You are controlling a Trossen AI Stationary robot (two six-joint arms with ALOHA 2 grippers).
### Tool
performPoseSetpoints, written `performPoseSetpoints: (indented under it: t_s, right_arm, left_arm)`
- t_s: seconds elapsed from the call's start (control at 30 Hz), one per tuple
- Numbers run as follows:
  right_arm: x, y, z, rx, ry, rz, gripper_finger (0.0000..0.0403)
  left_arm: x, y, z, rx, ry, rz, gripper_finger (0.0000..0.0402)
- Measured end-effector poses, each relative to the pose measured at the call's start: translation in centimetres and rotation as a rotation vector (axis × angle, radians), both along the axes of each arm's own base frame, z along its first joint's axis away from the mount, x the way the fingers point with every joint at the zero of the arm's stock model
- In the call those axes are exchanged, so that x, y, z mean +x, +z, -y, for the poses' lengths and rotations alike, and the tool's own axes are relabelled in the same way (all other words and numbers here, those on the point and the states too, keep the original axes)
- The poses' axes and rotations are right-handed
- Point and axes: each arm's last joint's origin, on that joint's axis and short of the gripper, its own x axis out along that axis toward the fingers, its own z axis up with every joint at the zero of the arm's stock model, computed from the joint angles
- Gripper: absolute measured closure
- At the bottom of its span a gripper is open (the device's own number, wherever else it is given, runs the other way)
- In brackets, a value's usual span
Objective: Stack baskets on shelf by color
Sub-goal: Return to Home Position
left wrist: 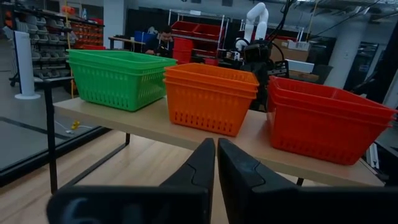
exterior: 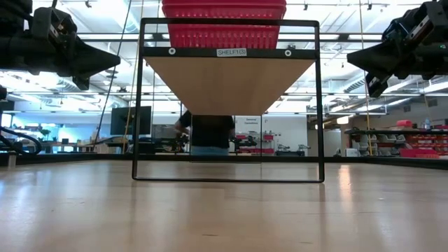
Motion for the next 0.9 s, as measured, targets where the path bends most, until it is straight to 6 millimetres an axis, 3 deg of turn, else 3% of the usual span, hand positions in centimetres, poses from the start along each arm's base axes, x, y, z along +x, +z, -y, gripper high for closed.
performPoseSetpoints:
  t_s: [0.9]
  right_arm:
    - [0.0, 0.0, 0.0, 0.0, 0.0, 0.0, 0.0389]
  left_arm:
    - [0.0, 0.0, 0.0, 0.0, 0.0, 0.0, 0.0366]
